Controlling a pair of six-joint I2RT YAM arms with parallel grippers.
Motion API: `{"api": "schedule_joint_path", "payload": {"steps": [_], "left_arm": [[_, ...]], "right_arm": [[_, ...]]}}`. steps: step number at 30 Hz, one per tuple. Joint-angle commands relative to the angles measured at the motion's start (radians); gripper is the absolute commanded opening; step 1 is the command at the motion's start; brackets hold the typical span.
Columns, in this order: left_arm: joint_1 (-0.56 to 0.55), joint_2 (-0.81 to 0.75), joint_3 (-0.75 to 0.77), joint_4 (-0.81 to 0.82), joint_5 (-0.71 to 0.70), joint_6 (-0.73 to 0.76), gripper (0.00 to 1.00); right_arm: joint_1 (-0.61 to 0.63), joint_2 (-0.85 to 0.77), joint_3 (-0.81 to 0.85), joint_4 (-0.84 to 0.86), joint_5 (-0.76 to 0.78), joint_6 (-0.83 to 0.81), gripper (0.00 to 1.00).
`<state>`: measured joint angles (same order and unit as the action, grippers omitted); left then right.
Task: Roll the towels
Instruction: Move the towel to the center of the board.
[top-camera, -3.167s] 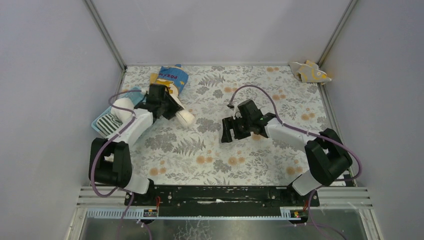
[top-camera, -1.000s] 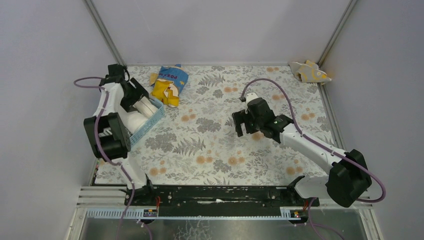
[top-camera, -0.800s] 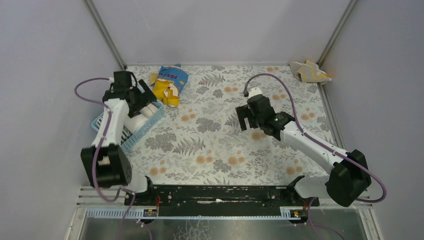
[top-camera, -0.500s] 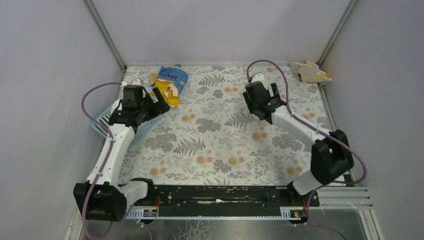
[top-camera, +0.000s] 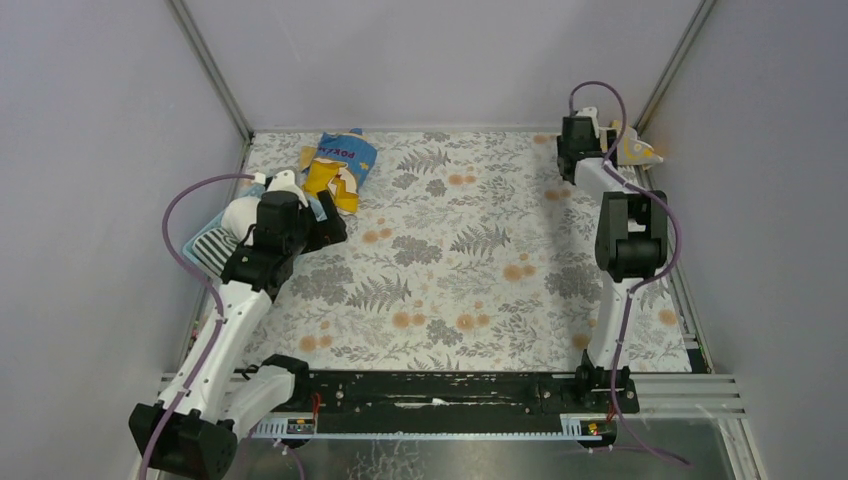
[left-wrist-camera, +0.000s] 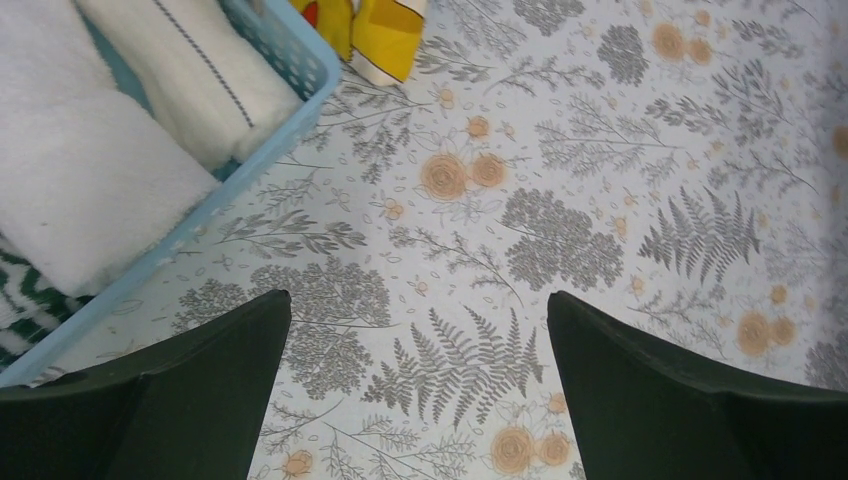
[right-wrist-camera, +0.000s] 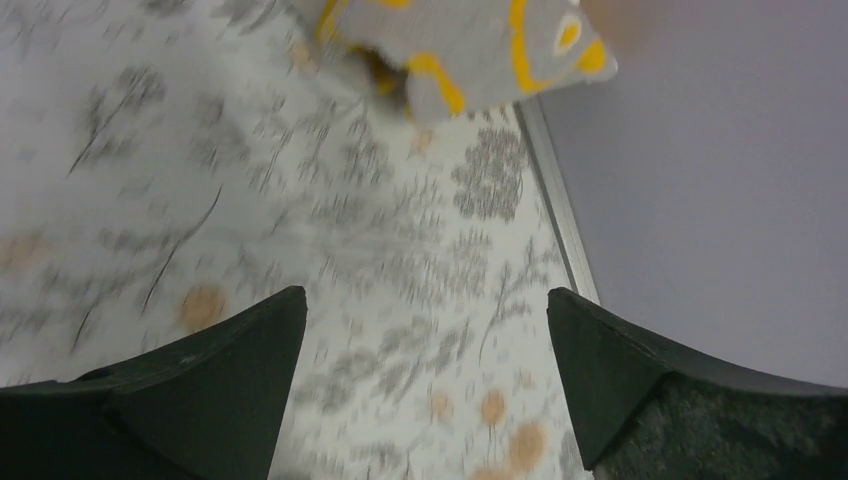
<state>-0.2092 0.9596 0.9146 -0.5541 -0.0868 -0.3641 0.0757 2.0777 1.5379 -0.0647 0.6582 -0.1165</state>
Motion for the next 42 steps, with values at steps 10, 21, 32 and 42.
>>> {"api": "schedule_joint_path", "payload": {"steps": [10,21,32,42], "left_arm": [[-0.005,0.046,0.056,0.013,-0.16,-0.117,1.0],[-0.005,-0.071,0.004,0.117,-0.077,-0.037,1.0],[-0.005,0.002,0.021,0.11,0.242,0.025,1.0],[-0.012,0.077,0.003,0.066,0.364,-0.064,1.0]], "right_arm": [[-0.165,0.509,0.661,0.048,-0.168,-0.091,0.93],[-0.192,0.42,0.566,0.032,-0.348,-0.023,0.13],[-0.115,-0.094,0.057,-0.047,-0.725,0.293,0.01],[0.213,-0.469,-0.443,-0.055,-0.782,0.435,0.09]]}}
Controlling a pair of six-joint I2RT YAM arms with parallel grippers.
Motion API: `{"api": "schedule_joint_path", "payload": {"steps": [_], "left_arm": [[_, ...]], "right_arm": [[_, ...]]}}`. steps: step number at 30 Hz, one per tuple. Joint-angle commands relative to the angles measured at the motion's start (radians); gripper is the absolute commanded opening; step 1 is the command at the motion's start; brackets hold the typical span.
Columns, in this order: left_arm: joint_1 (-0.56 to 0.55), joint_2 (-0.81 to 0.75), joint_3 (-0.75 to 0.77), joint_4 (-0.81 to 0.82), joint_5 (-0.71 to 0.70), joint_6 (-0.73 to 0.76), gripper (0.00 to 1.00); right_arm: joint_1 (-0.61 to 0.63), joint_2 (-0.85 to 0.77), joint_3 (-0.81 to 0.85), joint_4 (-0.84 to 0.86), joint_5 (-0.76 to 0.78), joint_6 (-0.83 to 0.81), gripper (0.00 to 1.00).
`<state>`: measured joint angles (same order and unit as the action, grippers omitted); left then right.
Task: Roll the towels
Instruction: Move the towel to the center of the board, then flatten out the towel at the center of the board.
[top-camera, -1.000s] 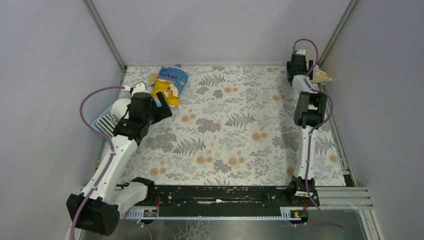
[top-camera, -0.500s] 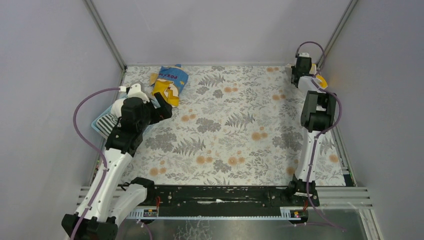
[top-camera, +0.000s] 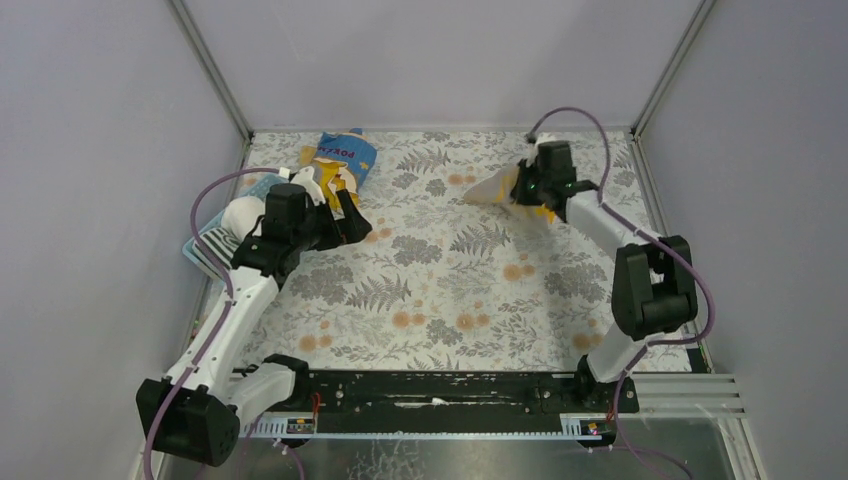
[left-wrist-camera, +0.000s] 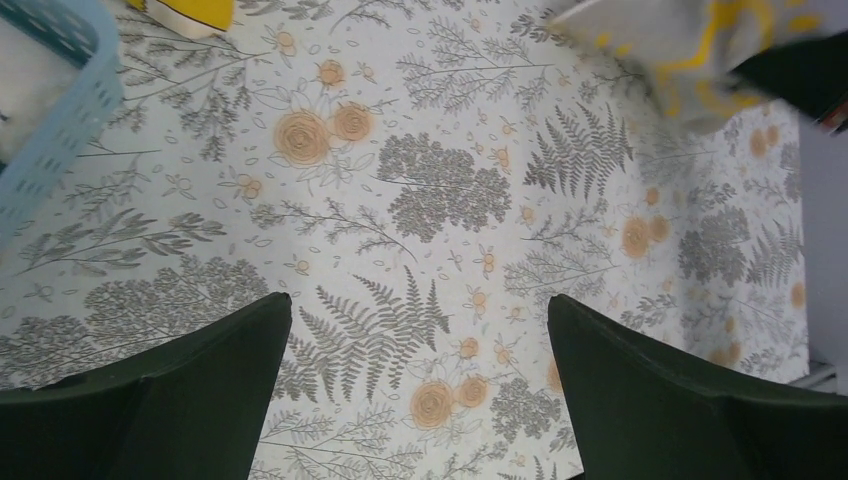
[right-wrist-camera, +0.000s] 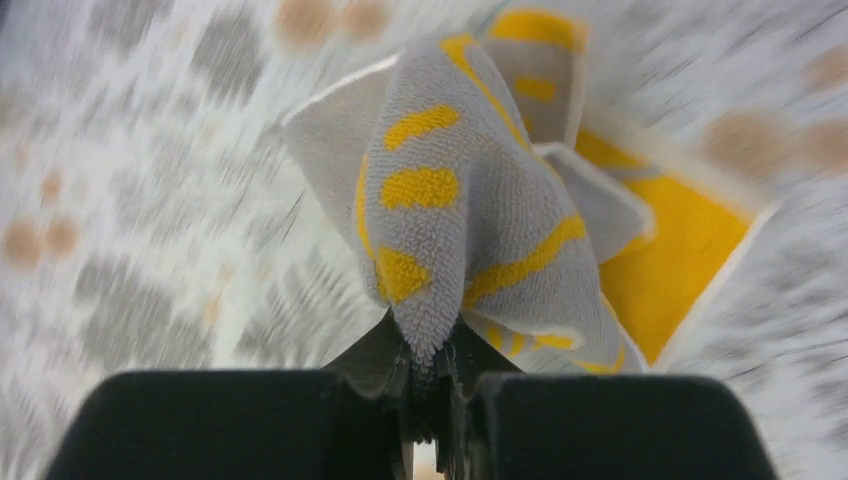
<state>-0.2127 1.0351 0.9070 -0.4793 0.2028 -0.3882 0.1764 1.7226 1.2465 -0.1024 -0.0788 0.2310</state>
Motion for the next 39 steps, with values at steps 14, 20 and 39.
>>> {"api": "schedule_joint_path", "payload": {"steps": [14,20,39], "left_arm": [[-0.21,0.111,-0.037,0.031,-0.039,-0.149,1.0],[-0.323,0.294,0.045,0.053,-0.129,-0.161,1.0],[-0.458,0.965,0.571,-0.016,-0.285,-0.098,0.94]], "right_arm": [[0.463,-0.343,-0.333,-0.176,-0.18,0.094,0.47],[0.455,-0.411,-0.259,-0.347,0.156,-0.025,0.61],[0.047,-0.077,-0.171,-0.143,0.149,0.018,0.53]]}}
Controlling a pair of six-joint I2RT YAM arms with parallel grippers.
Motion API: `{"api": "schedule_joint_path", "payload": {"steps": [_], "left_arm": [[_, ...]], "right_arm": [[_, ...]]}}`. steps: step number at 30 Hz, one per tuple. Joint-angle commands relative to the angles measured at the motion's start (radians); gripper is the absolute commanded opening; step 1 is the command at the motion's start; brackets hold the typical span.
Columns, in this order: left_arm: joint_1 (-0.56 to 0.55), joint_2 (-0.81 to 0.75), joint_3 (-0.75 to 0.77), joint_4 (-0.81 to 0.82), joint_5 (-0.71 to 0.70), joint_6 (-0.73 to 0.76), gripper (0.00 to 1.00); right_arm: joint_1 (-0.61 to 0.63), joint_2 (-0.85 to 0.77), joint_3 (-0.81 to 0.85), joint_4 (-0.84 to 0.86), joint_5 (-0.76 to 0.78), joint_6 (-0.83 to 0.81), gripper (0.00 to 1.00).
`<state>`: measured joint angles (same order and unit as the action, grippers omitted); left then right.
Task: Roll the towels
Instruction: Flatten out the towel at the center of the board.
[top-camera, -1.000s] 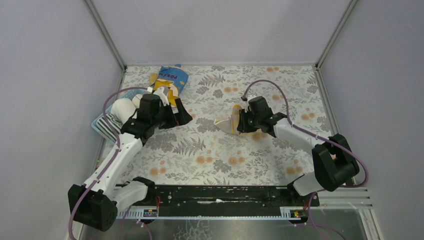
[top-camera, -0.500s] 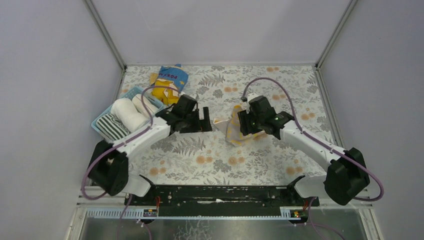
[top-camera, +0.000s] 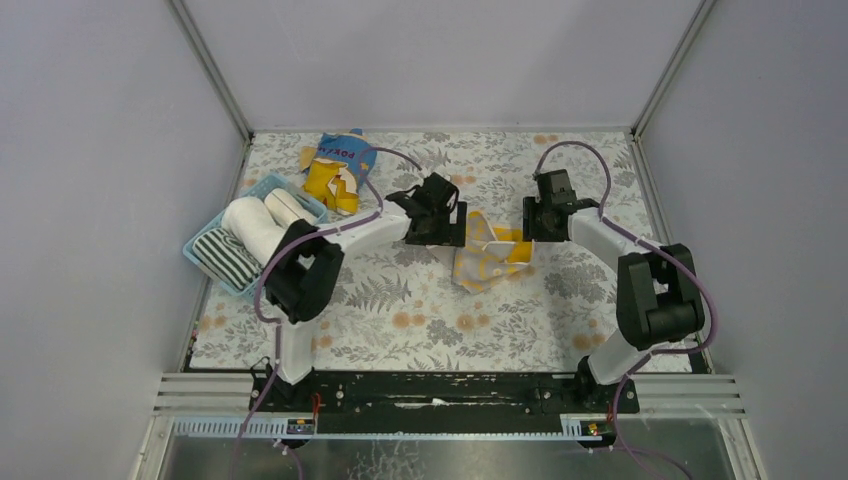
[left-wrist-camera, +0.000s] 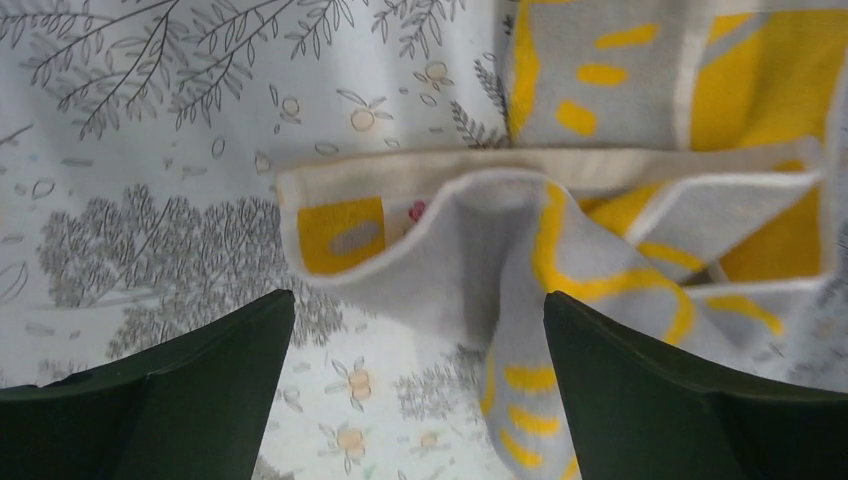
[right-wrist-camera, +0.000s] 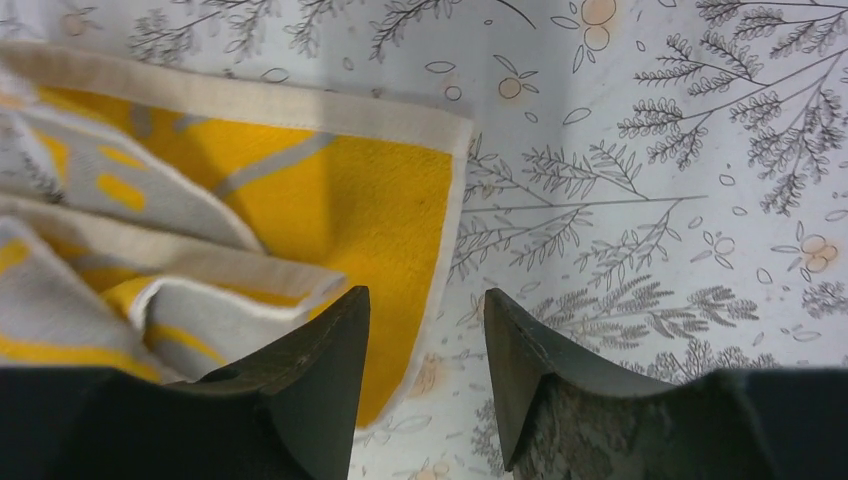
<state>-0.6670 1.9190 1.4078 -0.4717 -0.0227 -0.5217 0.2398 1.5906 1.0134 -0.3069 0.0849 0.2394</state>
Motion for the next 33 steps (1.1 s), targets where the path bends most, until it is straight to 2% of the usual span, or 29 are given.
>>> {"api": "schedule_joint_path", "payload": {"steps": [1,7,10,12,18,20,23,29,33], "left_arm": [[-0.003,0.104,0.083,-0.025,-0.06,0.039,0.94],[-0.003,0.19,0.11,-0.044,-0.103,0.059,0.89],[-0.003,0.205,0.087,-0.055,-0.121,0.062,0.81],[-0.003,0.195,0.049,-0.056,-0.133,0.055,0.75],[0.013,0.072,-0.144,-0.051,-0.252,-0.032,0.48],[0.034,0.005,-0.239,-0.046,-0.293,-0.076,0.43],[0.078,-0.102,-0.356,-0.025,-0.327,-0.127,0.35],[0.138,-0.279,-0.489,-0.055,-0.397,-0.194,0.35],[0.138,-0.402,-0.546,-0.061,-0.402,-0.232,0.48]], "right_arm": [[-0.018,0.065,0.071,0.068,-0.012,0.008,0.52],[-0.025,0.231,0.109,0.047,-0.006,0.039,0.48],[-0.025,0.262,0.108,0.028,-0.028,0.057,0.43],[-0.025,0.271,0.103,0.01,-0.053,0.065,0.37],[-0.022,0.218,0.031,-0.018,-0.109,0.103,0.05],[-0.014,0.171,-0.017,-0.002,-0.14,0.126,0.0],[0.045,0.086,-0.088,0.018,-0.14,0.164,0.0],[0.146,-0.075,-0.261,0.114,-0.114,0.31,0.0],[0.238,-0.144,-0.324,0.163,-0.078,0.397,0.0]]}}
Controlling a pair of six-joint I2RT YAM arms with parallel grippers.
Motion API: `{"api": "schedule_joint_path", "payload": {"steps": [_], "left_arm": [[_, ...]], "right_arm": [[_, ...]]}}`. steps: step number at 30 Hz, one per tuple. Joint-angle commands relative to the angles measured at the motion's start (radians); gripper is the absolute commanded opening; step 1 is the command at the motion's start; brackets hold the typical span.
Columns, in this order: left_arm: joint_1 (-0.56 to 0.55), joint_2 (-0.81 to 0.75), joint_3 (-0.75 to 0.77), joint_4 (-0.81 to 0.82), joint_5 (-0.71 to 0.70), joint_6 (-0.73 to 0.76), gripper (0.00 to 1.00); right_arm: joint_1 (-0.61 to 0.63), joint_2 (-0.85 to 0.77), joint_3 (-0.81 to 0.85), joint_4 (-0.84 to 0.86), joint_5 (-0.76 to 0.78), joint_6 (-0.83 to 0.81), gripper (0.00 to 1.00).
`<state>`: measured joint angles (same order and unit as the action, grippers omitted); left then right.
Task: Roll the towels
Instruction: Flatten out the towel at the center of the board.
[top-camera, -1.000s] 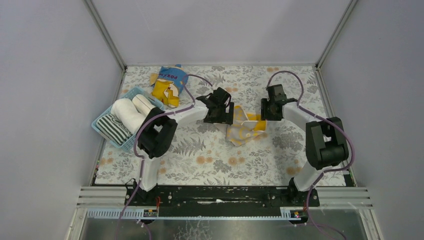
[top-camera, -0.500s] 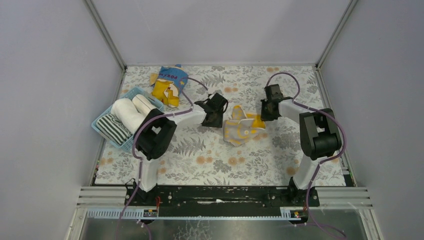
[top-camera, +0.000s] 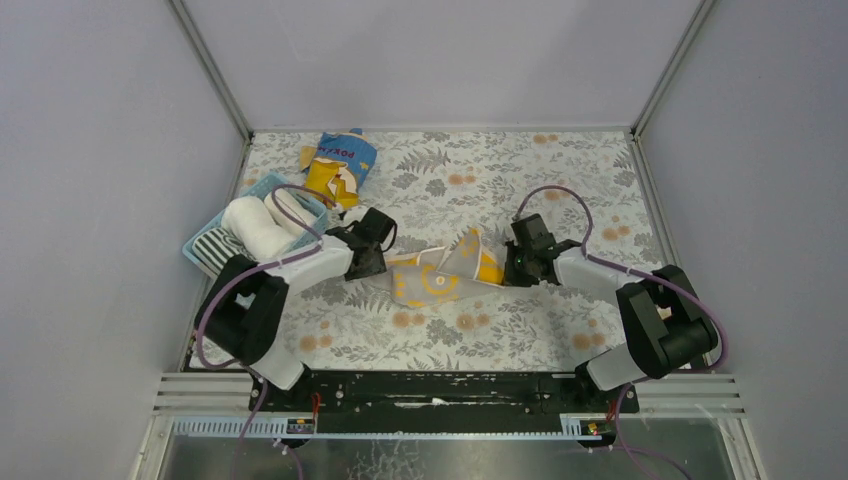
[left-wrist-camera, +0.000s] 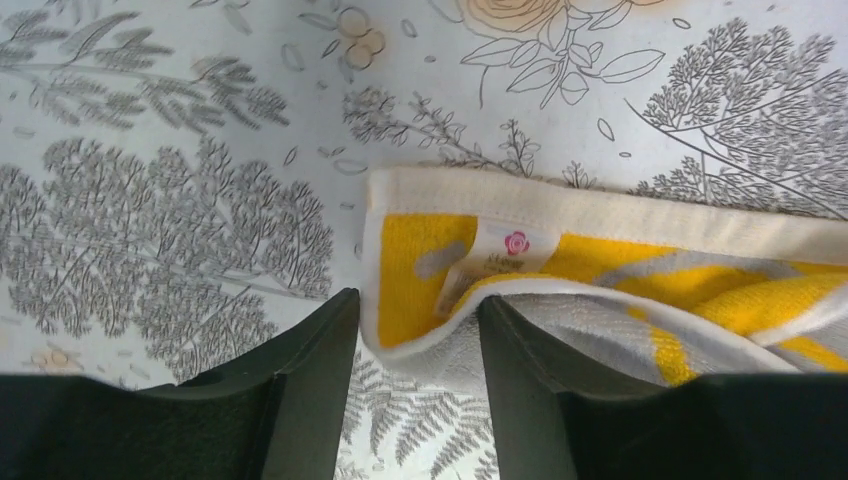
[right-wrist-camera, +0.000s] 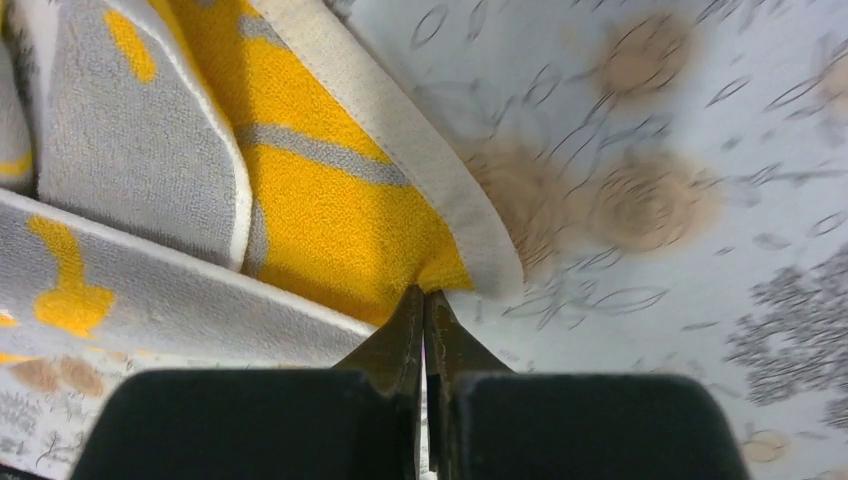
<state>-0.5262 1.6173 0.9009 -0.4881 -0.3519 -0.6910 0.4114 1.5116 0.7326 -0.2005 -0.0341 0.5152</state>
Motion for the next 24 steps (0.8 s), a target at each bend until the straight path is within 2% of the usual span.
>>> {"api": "schedule_joint_path", "payload": {"steps": [1,6,8,13,21,24], "left_arm": [[-0.005,-0.125,-0.044,-0.045,-0.063,-0.061,0.54],[-0.072,-0.185,0.02,-0.046,0.0,0.001,0.72],[-0.123,-0.177,0.079,-0.036,0.012,0.042,0.74],[-0.196,-0.063,0.214,0.011,0.076,0.198,0.75],[-0.203,0.224,0.436,0.009,0.204,0.403,0.75],[-0.203,0.309,0.5,-0.013,0.203,0.447,0.72]], "right_arm": [[0.086,-0.073,-0.056,0.072,0.045,0.139,0.0],[0.142,-0.084,-0.107,0.129,0.057,0.191,0.0],[0.147,-0.079,-0.119,0.145,0.052,0.192,0.0],[0.148,-0.062,-0.121,0.162,0.045,0.171,0.0],[0.148,-0.065,-0.139,0.168,0.039,0.15,0.0],[0.148,-0.073,-0.143,0.164,0.038,0.144,0.0]]}}
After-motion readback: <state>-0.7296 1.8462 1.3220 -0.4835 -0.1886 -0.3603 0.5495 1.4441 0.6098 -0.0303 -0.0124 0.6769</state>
